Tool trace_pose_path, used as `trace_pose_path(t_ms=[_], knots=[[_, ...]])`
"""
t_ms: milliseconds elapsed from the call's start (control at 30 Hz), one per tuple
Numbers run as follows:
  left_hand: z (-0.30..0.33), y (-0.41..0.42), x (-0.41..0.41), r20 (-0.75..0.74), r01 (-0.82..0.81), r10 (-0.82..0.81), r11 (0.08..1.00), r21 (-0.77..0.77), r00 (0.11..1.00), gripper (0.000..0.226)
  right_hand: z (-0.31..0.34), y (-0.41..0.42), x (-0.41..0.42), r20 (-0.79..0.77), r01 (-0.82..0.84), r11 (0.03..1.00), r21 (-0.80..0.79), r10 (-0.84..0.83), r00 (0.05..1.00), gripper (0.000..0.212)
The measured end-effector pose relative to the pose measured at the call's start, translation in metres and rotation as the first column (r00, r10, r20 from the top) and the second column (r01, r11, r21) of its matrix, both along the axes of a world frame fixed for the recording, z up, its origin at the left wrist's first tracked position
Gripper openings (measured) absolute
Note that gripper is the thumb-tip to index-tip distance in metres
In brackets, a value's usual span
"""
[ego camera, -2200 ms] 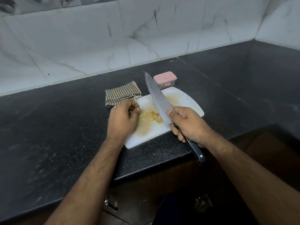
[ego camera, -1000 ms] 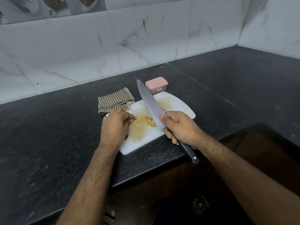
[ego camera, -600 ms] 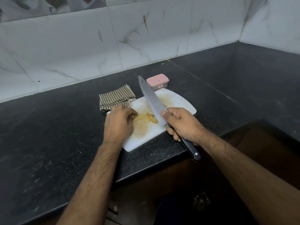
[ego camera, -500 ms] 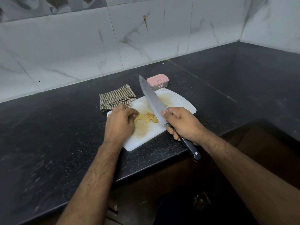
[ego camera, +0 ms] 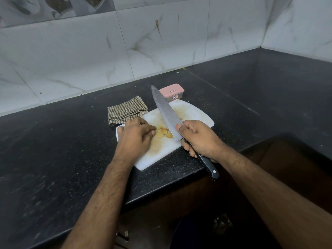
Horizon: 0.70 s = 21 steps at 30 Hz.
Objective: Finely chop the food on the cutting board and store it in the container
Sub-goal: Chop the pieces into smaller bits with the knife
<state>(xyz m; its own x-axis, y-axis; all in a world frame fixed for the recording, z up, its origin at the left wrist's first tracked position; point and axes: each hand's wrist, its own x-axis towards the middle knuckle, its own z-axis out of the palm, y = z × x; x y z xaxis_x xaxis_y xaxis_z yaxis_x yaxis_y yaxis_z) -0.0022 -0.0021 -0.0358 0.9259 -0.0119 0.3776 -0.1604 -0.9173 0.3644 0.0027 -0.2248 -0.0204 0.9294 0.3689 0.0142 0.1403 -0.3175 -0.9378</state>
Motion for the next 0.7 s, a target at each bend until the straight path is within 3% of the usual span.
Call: trace_pose_path(t_ms=[333,700], knots=[[-0.0002,-0.0007,0.0025,-0.026,0.037,-0.04,0.994,-0.104,0.999,0.011,-0.0013,-0.0004,0.0005,-0.005,0.013,1.0,-0.019,-0.013,1.0,0.041],[0.0012,-0.0019,0.0005,0.036,-0.001,0.002,0.999,-0.038,0.999,0.011,-0.0002,0.0002,0.0004,0.002,0.016,1.0,-0.025,-0.016,1.0,0.04]])
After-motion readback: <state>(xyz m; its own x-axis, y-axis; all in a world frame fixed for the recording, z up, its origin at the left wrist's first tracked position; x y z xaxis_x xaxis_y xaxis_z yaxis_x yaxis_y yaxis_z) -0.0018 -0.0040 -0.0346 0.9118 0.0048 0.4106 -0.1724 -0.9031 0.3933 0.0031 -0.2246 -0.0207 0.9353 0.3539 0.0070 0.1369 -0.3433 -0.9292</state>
